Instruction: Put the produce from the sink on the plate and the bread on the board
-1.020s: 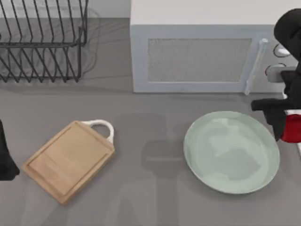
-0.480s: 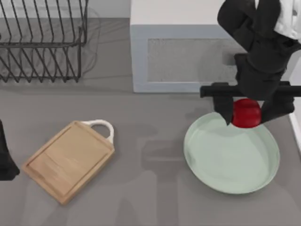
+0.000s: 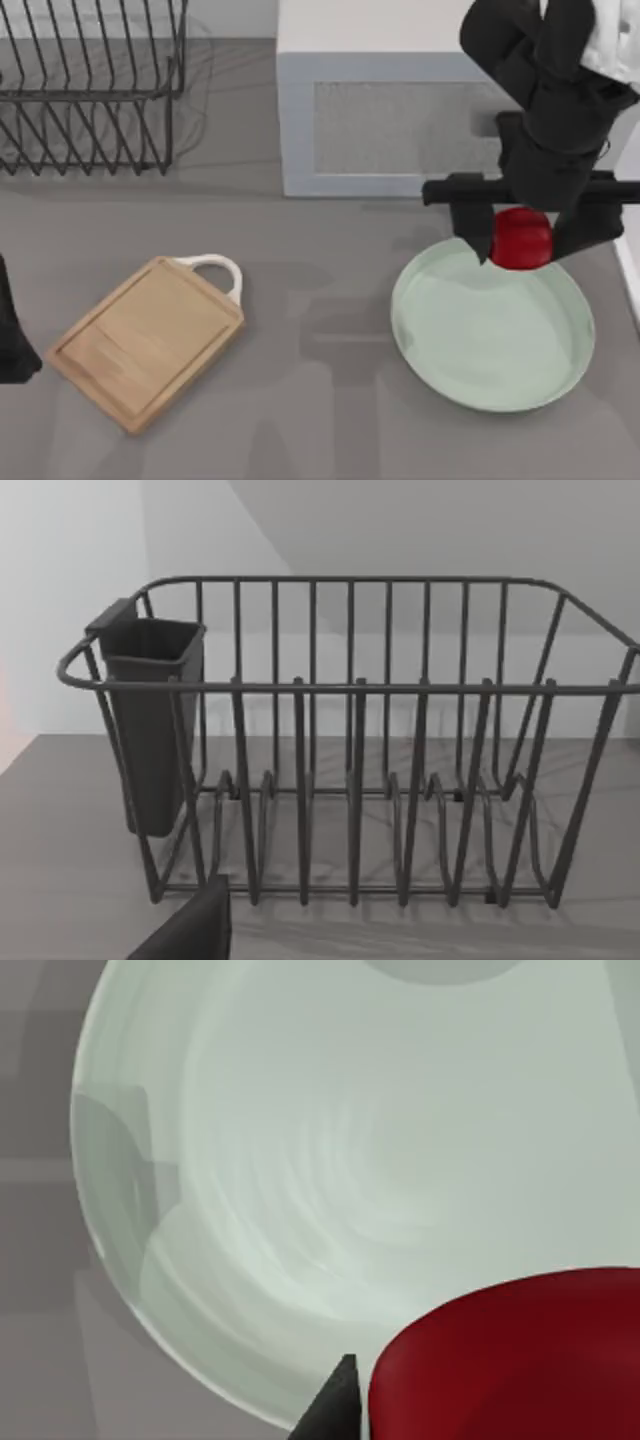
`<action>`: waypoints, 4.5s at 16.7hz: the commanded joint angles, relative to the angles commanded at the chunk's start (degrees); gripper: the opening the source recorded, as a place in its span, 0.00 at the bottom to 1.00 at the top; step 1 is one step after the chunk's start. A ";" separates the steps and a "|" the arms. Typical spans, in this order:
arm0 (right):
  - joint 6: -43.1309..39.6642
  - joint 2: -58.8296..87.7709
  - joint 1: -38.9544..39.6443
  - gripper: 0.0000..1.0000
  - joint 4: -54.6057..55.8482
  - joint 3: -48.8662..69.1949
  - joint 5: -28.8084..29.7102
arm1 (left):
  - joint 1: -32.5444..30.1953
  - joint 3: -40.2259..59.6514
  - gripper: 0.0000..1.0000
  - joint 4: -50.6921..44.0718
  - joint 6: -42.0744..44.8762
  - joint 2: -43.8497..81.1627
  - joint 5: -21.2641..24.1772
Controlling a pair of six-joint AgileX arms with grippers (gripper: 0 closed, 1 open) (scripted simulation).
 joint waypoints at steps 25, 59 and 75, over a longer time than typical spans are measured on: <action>-2.37 -8.49 -2.20 1.00 5.65 -7.07 -0.04 | 0.00 0.00 1.00 0.00 0.00 0.00 0.00; -28.77 -108.98 -27.90 1.00 71.54 -90.52 -0.05 | 1.69 8.08 1.00 -7.00 5.61 11.13 0.05; -28.77 -108.98 -27.90 1.00 71.54 -90.52 -0.05 | 8.76 45.00 1.00 -35.73 25.29 64.27 -0.02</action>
